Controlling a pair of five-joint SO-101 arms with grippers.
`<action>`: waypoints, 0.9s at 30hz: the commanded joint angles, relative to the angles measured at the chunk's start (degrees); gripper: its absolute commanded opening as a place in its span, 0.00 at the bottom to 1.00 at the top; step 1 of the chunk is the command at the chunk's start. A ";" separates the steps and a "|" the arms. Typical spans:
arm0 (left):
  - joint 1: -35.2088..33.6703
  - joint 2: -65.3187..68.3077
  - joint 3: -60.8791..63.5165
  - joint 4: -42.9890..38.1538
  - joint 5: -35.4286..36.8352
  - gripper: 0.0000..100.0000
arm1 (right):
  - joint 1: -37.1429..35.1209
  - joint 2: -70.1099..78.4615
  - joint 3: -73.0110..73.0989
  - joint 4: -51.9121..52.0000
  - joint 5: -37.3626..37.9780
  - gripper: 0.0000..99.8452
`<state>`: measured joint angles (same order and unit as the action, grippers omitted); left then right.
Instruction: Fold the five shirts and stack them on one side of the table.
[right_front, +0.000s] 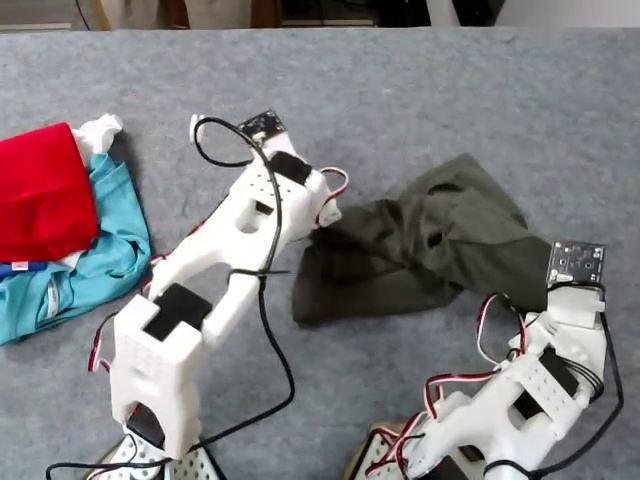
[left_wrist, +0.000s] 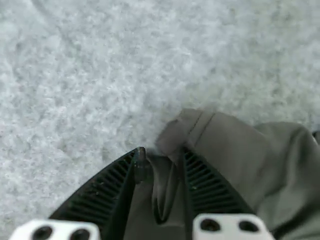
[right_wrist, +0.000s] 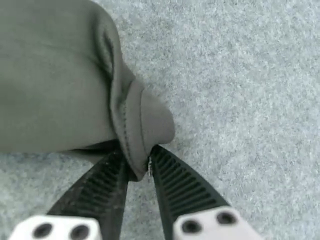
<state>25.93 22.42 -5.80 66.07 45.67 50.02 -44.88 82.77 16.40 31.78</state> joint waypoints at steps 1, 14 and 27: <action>1.67 -0.13 -3.16 0.97 0.53 0.14 | -1.27 -0.66 0.04 -1.23 0.70 0.00; 2.64 3.56 -5.45 3.34 4.40 0.20 | -1.27 -0.66 0.04 -1.23 0.70 0.00; 2.81 8.92 -12.22 3.78 2.11 0.02 | -1.27 -0.66 0.04 -1.23 0.70 0.00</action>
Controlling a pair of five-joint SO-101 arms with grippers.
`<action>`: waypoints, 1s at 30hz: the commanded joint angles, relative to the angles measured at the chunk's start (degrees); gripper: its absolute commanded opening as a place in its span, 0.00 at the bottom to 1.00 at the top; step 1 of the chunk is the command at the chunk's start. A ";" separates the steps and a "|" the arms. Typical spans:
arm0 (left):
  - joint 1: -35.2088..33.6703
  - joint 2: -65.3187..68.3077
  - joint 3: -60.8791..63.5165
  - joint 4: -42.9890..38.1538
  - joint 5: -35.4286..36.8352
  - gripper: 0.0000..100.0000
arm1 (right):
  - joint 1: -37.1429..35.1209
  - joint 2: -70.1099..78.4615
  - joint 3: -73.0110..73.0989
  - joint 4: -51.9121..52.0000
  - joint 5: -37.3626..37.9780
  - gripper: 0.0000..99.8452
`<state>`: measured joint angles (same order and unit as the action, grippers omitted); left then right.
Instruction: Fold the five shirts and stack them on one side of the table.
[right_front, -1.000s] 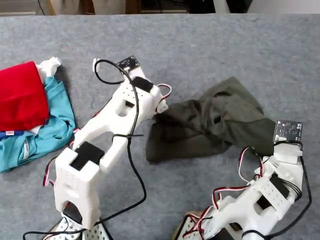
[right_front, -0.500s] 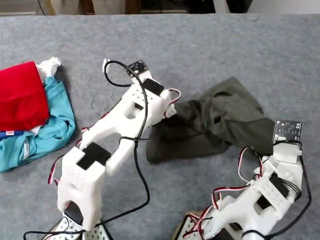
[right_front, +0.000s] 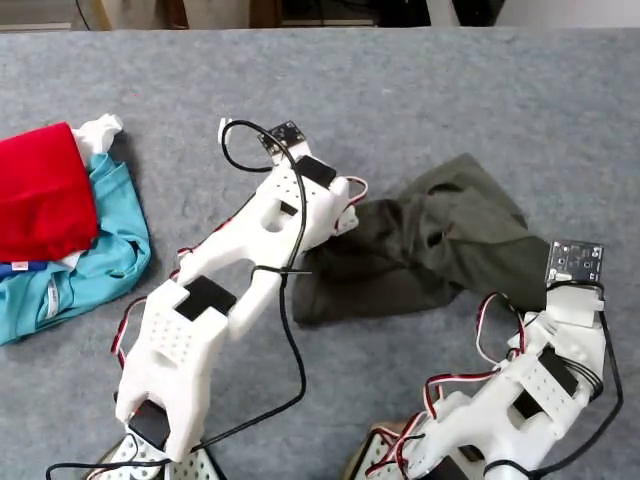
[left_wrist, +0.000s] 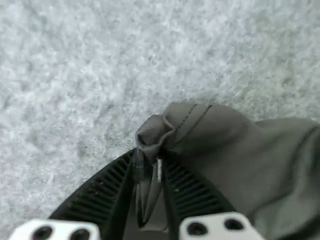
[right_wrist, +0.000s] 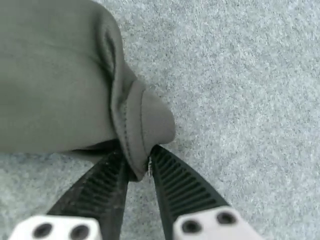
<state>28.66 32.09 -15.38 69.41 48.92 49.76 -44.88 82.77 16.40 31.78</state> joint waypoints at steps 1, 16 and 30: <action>0.09 -0.92 -2.64 0.44 -1.32 0.02 | -1.01 -0.66 0.04 -1.23 0.70 0.00; -1.32 -0.40 -14.15 11.96 -8.44 0.02 | -1.01 -0.66 0.13 -1.23 0.70 0.00; -2.11 4.00 -14.68 11.78 -8.18 0.22 | -1.01 -0.66 0.13 -1.23 0.70 0.00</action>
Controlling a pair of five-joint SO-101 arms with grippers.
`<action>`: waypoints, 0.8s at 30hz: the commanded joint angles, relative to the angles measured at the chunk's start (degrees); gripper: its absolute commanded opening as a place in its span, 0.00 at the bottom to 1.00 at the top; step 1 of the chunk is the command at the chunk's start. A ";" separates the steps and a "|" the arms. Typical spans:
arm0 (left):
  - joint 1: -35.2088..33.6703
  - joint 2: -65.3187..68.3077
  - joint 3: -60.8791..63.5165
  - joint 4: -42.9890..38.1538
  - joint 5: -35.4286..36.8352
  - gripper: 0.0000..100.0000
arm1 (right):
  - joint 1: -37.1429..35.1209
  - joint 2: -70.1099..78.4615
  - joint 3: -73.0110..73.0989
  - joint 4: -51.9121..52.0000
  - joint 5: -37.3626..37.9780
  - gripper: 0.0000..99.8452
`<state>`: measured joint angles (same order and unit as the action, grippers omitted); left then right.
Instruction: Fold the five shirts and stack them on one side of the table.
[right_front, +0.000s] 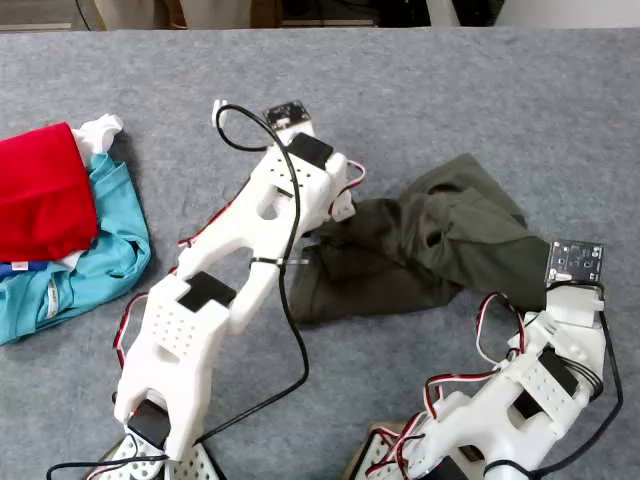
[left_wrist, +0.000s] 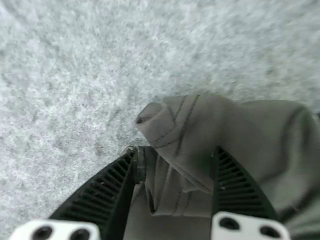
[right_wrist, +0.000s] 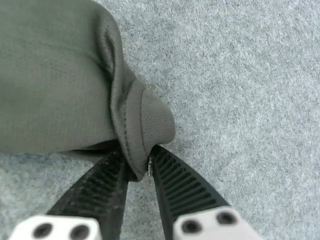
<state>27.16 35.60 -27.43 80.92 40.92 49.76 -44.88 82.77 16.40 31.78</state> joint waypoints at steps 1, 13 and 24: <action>-0.62 1.36 -2.64 0.26 -0.18 0.22 | -1.01 -0.66 0.13 -1.23 0.70 0.00; -7.82 4.00 -7.03 0.44 -0.09 0.17 | -1.01 -0.66 0.13 -1.23 0.70 0.00; -8.00 4.18 -7.03 0.18 -0.09 0.17 | -1.01 -0.66 0.13 -1.23 0.70 0.00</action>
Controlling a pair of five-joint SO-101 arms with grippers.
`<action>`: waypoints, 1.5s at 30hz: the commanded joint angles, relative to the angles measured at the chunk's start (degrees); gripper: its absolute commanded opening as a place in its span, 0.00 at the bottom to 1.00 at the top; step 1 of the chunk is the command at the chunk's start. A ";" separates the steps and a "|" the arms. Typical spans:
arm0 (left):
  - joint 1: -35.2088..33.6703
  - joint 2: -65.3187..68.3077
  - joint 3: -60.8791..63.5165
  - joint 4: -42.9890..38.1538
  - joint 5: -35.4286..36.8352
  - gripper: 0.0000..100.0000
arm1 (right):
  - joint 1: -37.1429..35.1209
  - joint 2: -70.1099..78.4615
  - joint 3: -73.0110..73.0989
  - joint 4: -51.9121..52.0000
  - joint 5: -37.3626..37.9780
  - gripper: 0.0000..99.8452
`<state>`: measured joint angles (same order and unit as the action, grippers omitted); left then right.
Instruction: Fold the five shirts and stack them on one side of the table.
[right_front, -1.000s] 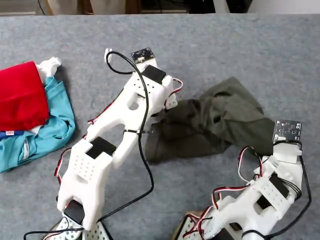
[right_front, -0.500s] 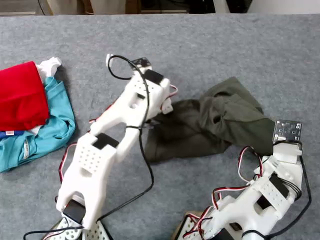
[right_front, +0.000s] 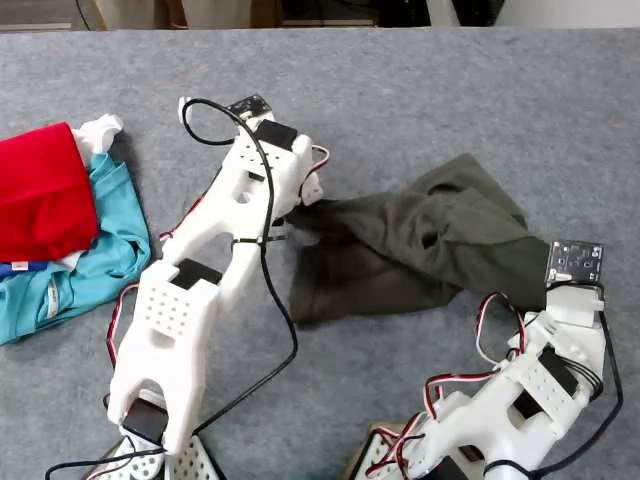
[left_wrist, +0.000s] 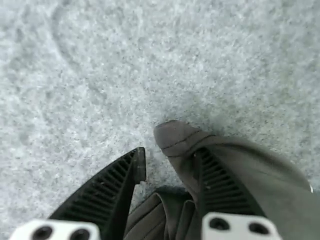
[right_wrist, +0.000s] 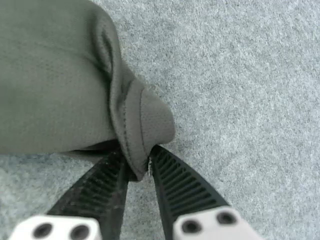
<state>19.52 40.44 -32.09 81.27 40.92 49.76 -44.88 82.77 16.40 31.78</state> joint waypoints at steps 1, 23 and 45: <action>-0.35 -0.40 -2.37 -0.18 -0.09 0.17 | -1.01 -0.66 0.13 -1.23 0.70 0.00; -0.44 7.52 -18.46 4.84 -1.85 0.02 | -0.66 -1.10 -1.01 -0.79 0.70 0.00; -8.44 -38.37 -2.99 19.69 -34.02 0.02 | -13.85 0.04 -56.92 60.22 7.91 0.17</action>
<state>12.13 12.48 -45.71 100.26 10.77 41.49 -44.88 33.80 72.13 40.40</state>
